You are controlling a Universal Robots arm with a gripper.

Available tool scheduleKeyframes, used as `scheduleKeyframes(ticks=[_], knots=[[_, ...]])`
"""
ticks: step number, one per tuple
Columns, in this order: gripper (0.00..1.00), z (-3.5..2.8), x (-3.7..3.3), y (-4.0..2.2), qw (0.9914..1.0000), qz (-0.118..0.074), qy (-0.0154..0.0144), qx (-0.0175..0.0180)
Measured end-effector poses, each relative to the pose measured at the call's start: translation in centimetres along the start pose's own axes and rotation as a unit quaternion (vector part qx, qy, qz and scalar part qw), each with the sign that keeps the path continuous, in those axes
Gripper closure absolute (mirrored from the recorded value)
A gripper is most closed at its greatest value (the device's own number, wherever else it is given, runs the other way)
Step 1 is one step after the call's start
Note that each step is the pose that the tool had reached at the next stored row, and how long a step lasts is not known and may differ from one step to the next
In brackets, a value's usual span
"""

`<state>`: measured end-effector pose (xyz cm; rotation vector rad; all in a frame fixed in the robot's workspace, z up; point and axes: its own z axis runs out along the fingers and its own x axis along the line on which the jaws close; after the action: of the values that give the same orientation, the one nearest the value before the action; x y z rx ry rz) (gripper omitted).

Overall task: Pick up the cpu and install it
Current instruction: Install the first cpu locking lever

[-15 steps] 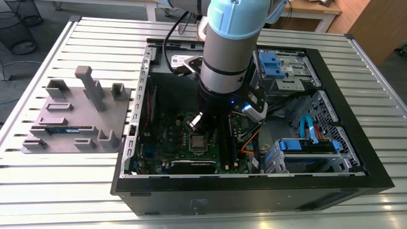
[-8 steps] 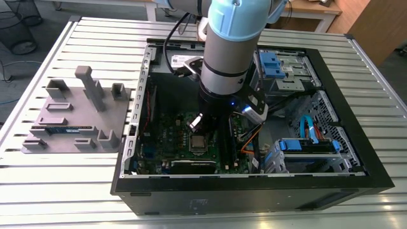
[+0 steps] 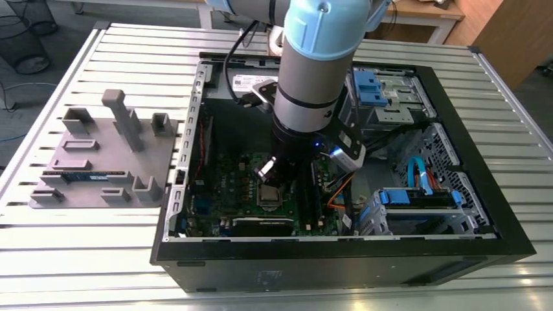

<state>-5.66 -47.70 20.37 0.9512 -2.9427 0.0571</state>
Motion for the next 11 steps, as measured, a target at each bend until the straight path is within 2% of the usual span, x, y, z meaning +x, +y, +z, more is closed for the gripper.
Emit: scheduleKeyframes(ticks=[11], knots=[[0.89, 0.42, 0.07, -0.24, 0.99998, 0.006, 0.0002, -0.0003]])
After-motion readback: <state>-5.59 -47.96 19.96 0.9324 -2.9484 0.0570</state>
